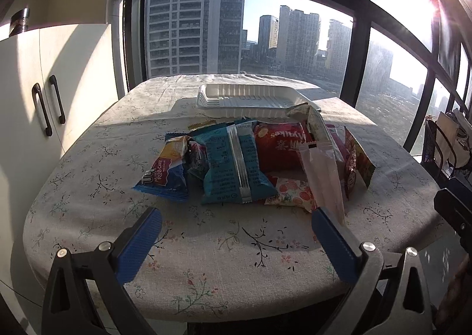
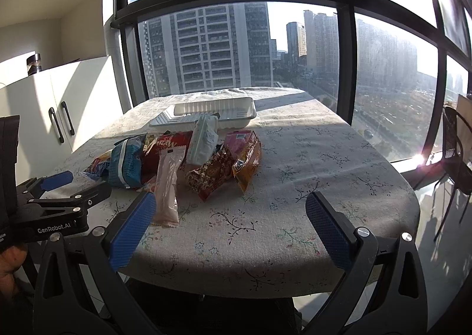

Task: Organize snacks
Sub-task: 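Grasp the blue wafer bag with the left tool while the right tool grasps the pale stick packet, then lower both packets into the white tray and open both tools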

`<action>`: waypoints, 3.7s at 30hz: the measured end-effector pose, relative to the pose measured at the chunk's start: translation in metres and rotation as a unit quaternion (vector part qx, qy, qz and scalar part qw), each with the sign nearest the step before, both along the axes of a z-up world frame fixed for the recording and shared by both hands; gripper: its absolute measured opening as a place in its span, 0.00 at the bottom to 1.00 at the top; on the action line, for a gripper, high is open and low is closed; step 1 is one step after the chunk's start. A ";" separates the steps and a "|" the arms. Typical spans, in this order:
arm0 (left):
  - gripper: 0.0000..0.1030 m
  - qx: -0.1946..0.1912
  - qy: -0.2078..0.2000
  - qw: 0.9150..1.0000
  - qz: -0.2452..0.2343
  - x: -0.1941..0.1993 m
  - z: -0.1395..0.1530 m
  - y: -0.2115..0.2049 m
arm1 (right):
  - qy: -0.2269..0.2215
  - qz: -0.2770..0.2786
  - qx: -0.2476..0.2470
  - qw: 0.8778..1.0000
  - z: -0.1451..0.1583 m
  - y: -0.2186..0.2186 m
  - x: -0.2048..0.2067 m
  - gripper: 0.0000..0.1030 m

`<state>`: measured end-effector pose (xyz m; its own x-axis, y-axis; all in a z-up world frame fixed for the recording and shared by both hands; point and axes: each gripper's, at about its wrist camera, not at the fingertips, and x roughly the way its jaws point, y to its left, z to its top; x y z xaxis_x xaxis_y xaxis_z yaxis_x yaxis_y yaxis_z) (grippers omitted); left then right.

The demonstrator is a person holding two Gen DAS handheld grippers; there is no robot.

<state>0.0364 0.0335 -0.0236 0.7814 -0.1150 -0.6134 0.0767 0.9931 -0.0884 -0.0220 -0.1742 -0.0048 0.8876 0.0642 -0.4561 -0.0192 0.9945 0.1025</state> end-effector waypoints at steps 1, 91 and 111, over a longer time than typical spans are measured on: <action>1.00 -0.018 0.008 1.000 0.008 0.003 0.000 0.009 | -0.012 0.002 0.003 1.000 0.003 -0.001 -0.001 1.00; 0.42 -0.148 0.043 0.980 -0.127 0.072 0.000 0.050 | 0.120 0.200 0.075 0.970 -0.026 0.059 0.138 0.12; 0.42 -0.087 0.052 0.985 -0.137 0.234 0.084 0.072 | 0.081 0.129 0.093 0.984 0.079 -0.083 0.298 0.12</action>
<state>0.2705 0.1054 0.0603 0.6406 -0.4230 -0.6408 0.3214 0.9057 -0.2765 0.2762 -0.2574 0.0746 0.7473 0.3744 -0.5489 -0.2374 0.9221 0.3057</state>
